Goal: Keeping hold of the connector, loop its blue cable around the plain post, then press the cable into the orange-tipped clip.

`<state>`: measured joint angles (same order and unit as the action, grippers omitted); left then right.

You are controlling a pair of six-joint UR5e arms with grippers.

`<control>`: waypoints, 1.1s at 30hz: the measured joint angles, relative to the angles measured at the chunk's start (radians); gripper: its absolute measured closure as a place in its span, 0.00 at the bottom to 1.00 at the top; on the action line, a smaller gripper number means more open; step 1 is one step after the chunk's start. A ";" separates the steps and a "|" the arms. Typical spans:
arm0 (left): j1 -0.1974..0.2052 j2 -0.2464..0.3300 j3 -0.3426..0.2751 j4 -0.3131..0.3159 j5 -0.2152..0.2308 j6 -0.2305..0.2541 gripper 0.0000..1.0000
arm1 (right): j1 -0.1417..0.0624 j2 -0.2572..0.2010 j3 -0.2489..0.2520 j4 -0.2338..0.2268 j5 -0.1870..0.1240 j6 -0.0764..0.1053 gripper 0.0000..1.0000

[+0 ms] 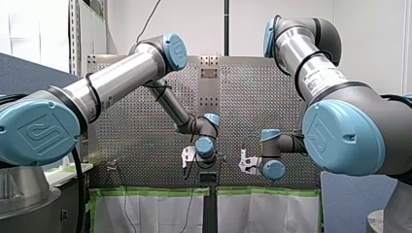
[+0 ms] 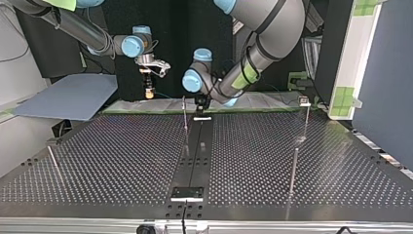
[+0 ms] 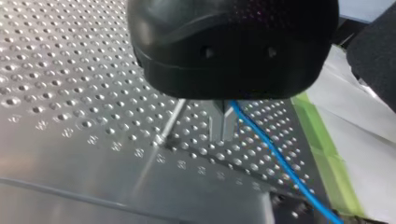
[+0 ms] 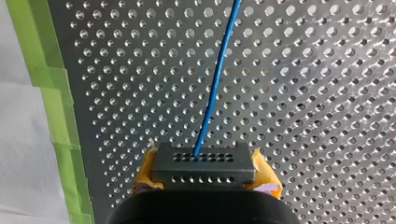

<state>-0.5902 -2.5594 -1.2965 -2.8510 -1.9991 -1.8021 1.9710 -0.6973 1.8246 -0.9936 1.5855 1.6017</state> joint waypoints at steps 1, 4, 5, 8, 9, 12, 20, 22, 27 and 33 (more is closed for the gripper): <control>0.001 -0.002 -0.008 0.006 0.003 -0.002 1.00 | 0.000 0.000 0.000 0.001 0.000 -0.001 1.00; 0.003 -0.005 -0.022 0.015 0.008 -0.005 1.00 | 0.000 0.000 0.000 0.002 0.000 -0.001 1.00; 0.004 -0.006 -0.025 0.017 0.010 -0.006 1.00 | 0.000 0.000 -0.001 0.002 0.000 -0.001 1.00; 0.008 -0.014 -0.030 0.020 0.017 -0.006 1.00 | -0.001 0.000 -0.001 0.002 -0.001 -0.001 1.00; 0.009 -0.016 -0.030 0.020 0.019 -0.006 1.00 | -0.001 0.000 -0.001 0.002 -0.001 -0.001 1.00; 0.012 -0.019 -0.031 0.021 0.025 -0.007 1.00 | -0.002 0.000 -0.001 0.002 -0.001 -0.001 1.00; 0.018 -0.020 -0.032 0.022 0.029 -0.009 1.00 | -0.002 0.000 0.000 0.002 -0.002 -0.001 1.00; 0.019 -0.020 -0.032 0.022 0.029 -0.009 0.84 | -0.002 0.000 0.000 0.002 -0.002 -0.001 1.00; 0.020 -0.020 -0.032 0.022 0.009 -0.005 0.42 | -0.002 0.000 0.000 0.002 -0.003 -0.001 1.00; 0.020 -0.020 -0.032 0.024 -0.030 -0.005 0.46 | -0.002 0.000 0.000 0.002 -0.006 0.000 1.00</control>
<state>-0.5701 -2.5791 -1.3280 -2.8275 -2.0293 -1.8072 1.9689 -0.6974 1.8246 -0.9912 1.5798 1.6016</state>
